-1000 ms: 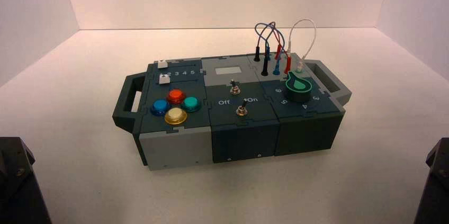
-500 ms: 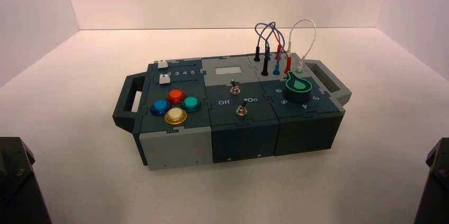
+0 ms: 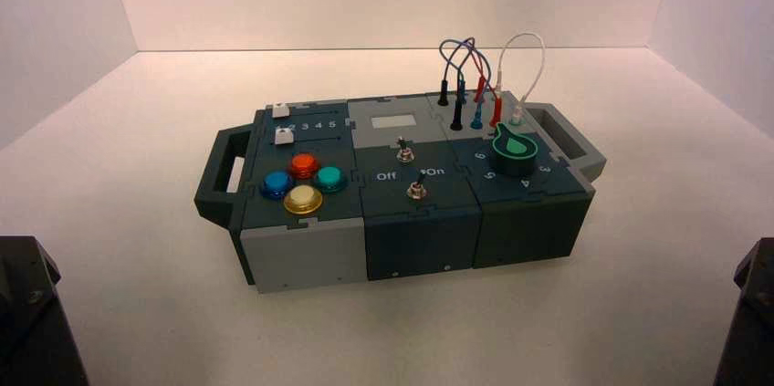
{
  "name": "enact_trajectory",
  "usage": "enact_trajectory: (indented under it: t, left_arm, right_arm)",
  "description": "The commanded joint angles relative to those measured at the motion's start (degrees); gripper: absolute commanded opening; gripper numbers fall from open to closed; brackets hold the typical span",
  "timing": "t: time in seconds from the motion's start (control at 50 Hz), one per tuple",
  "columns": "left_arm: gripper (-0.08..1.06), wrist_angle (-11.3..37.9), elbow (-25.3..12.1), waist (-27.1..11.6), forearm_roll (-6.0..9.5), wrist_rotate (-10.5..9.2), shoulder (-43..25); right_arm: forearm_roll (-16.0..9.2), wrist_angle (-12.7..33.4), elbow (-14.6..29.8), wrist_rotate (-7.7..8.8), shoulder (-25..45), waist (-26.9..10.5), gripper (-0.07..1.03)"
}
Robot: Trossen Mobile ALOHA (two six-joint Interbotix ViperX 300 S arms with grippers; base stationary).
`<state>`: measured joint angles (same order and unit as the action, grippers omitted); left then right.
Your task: Rotate the box clockwise.
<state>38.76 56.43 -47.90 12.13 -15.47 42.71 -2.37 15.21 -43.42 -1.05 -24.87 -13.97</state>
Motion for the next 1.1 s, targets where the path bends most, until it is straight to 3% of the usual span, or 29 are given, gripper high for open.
enact_trajectory:
  t: [0.02,0.24,0.66,0.92,1.1]
  left_arm:
    - [-0.03,3.3,-1.5,-4.8,4.48,-0.26,-4.5]
    - [-0.03,7.6,-1.2,-8.8,6.86,-0.53,-8.8]
    - [-0.03,14.2,0.3,-10.0,7.21,-0.18,-15.0]
    - [-0.03,13.8,0.0,-10.1,7.21,1.32,-21.3]
    - [-0.03,13.2,-1.9,-10.1,6.86,4.31,-29.5]
  right_arm:
    - [-1.6,1.2,5.0,0.0,7.7,-2.5,-0.02]
    - [-1.7,3.7,9.4,0.18,17.3,-5.2,-0.02]
    - [-1.8,4.7,15.3,0.18,29.1,-7.3,-0.02]
    - [-1.9,5.6,17.9,0.18,34.4,-7.6,-0.02]
    - [-2.0,5.8,19.6,0.35,38.1,-7.6,-0.02]
